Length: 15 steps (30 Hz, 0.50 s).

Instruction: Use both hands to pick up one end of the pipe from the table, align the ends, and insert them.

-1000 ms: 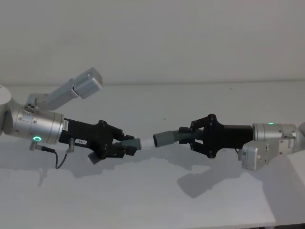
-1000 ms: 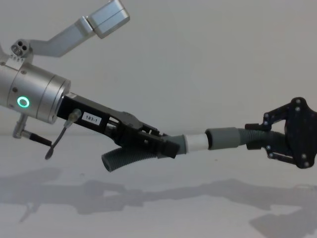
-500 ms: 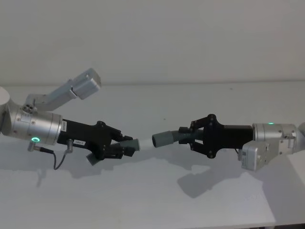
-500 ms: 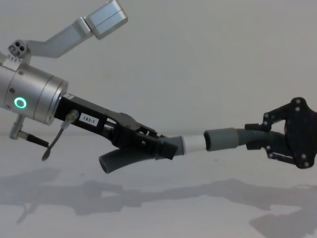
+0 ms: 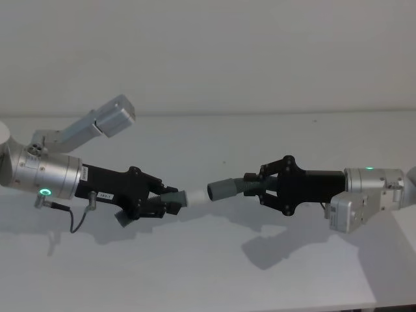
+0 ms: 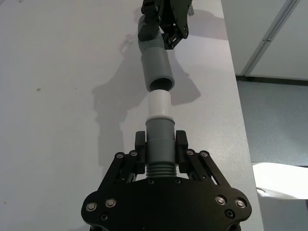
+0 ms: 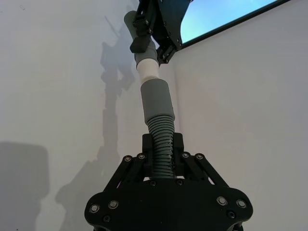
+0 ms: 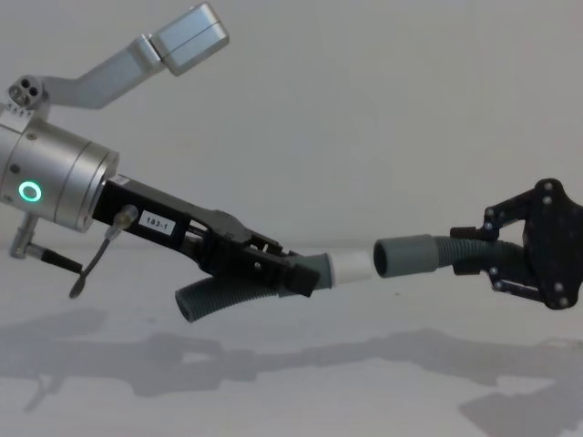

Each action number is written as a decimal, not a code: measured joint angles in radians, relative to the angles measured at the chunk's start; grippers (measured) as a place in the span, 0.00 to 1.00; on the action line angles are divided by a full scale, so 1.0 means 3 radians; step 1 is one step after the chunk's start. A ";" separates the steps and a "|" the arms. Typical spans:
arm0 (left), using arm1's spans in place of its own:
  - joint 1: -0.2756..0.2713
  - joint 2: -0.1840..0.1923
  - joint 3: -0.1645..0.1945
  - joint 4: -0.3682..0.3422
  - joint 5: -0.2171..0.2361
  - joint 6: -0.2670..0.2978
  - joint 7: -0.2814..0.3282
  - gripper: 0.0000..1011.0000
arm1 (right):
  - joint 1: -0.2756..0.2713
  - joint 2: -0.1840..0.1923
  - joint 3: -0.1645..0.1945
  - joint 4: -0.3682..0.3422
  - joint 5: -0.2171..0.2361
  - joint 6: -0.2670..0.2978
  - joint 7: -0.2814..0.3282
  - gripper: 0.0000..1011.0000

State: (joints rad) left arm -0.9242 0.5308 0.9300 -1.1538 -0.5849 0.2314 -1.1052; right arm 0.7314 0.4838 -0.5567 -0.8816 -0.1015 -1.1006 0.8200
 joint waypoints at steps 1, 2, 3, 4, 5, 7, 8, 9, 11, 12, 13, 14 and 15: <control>0.0001 0.0001 -0.0001 0.0000 0.0000 0.0000 0.0000 0.32 | 0.0000 0.0000 0.0000 0.0000 0.0000 0.0000 0.0000 0.21; 0.0002 0.0001 -0.0001 -0.0001 0.0001 0.0001 0.0001 0.32 | 0.0000 0.0000 0.0000 0.0000 0.0000 0.0000 0.0000 0.21; 0.0002 0.0001 -0.0001 -0.0001 0.0001 0.0001 0.0001 0.32 | 0.0000 0.0000 0.0000 0.0000 0.0000 0.0000 0.0000 0.21; 0.0002 0.0001 -0.0002 0.0000 0.0001 0.0001 0.0001 0.32 | 0.0000 0.0000 0.0000 0.0000 0.0000 0.0000 0.0000 0.21; 0.0002 0.0001 -0.0002 0.0000 0.0001 0.0001 0.0001 0.32 | 0.0000 0.0000 0.0000 0.0000 0.0000 0.0000 0.0000 0.21; 0.0002 -0.0002 -0.0002 0.0002 0.0002 0.0000 0.0000 0.32 | 0.0000 0.0000 0.0000 0.0000 0.0000 0.0000 0.0000 0.21; 0.0002 -0.0003 -0.0002 0.0003 0.0003 -0.0001 0.0000 0.32 | 0.0000 0.0000 0.0000 0.0000 0.0000 0.0000 0.0000 0.21; 0.0002 -0.0004 -0.0003 0.0005 0.0003 -0.0001 0.0000 0.32 | 0.0000 0.0000 0.0000 0.0000 0.0000 0.0000 0.0000 0.21; 0.0002 -0.0008 -0.0003 0.0012 0.0005 -0.0005 -0.0002 0.32 | 0.0000 0.0000 0.0000 0.0000 0.0000 0.0000 0.0000 0.21; 0.0000 -0.0012 -0.0003 0.0017 0.0006 -0.0008 -0.0004 0.32 | 0.0000 0.0000 0.0000 0.0000 0.0000 0.0000 0.0000 0.21; 0.0000 -0.0013 -0.0003 0.0019 0.0007 -0.0011 -0.0005 0.32 | 0.0000 0.0000 0.0000 0.0000 0.0000 0.0000 0.0000 0.21; -0.0001 -0.0015 -0.0003 0.0022 0.0007 -0.0012 -0.0005 0.32 | 0.0000 0.0000 0.0000 0.0000 0.0000 0.0000 0.0000 0.21; -0.0002 -0.0017 -0.0003 0.0025 0.0008 -0.0015 -0.0006 0.32 | 0.0000 0.0000 0.0000 0.0000 0.0000 0.0000 0.0000 0.21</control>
State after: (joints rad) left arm -0.9248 0.5257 0.9292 -1.1465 -0.5826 0.2271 -1.1070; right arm 0.7315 0.4838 -0.5567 -0.8816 -0.1015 -1.1006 0.8200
